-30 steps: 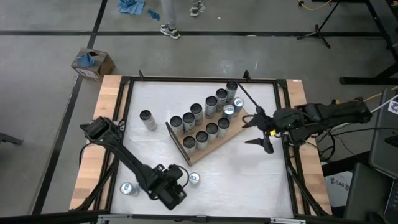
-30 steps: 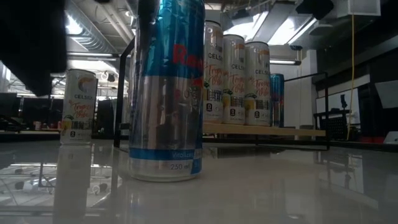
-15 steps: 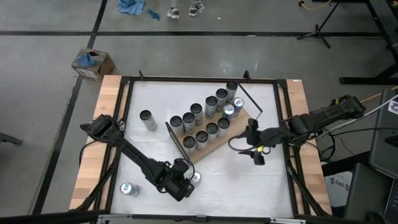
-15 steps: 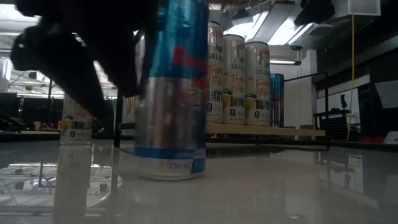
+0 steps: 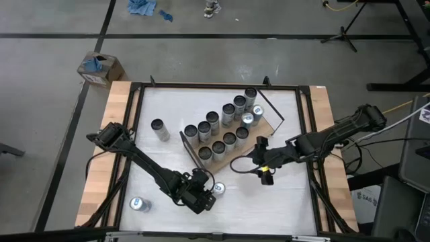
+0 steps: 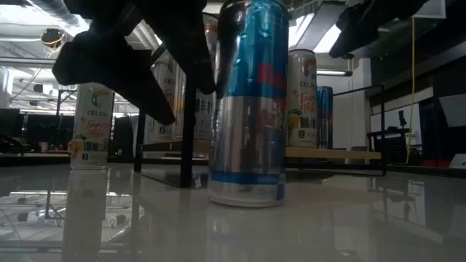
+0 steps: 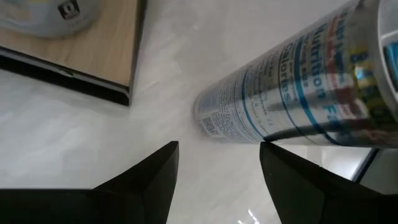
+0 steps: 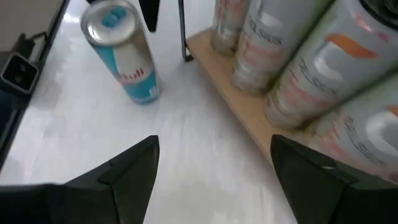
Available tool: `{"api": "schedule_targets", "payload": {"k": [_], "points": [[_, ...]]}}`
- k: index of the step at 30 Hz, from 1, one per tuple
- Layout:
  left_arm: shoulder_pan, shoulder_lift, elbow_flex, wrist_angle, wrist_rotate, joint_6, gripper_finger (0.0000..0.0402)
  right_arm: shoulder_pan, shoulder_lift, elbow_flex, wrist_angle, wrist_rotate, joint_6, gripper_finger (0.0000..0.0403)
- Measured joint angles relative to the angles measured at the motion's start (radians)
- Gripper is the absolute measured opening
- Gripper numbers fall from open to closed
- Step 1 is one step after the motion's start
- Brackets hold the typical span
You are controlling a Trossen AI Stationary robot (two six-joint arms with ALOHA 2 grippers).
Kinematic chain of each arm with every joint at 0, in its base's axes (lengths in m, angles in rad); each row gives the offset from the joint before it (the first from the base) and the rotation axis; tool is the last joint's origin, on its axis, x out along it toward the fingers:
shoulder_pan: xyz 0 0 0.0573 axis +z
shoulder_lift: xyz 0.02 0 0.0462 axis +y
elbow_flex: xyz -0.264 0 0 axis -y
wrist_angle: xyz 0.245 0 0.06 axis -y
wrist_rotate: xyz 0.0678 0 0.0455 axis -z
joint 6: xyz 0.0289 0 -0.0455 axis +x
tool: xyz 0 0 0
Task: Place canned beverage on shelf
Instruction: Put the blue soda can on the shelf
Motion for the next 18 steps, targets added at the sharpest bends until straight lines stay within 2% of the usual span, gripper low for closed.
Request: {"api": "schedule_targets", "payload": {"k": [9,18], "points": [[-0.01,0.0,0.0,-0.002,-0.02,0.004,0.0222,0.002,0.058,0.0,0.089,-0.002,0.038,0.0296],[-0.044,0.0,0.0,-0.009,-0.027,0.003,0.0222,0.078,0.118,0.0,0.195,0.026,0.088,0.0296]]}}
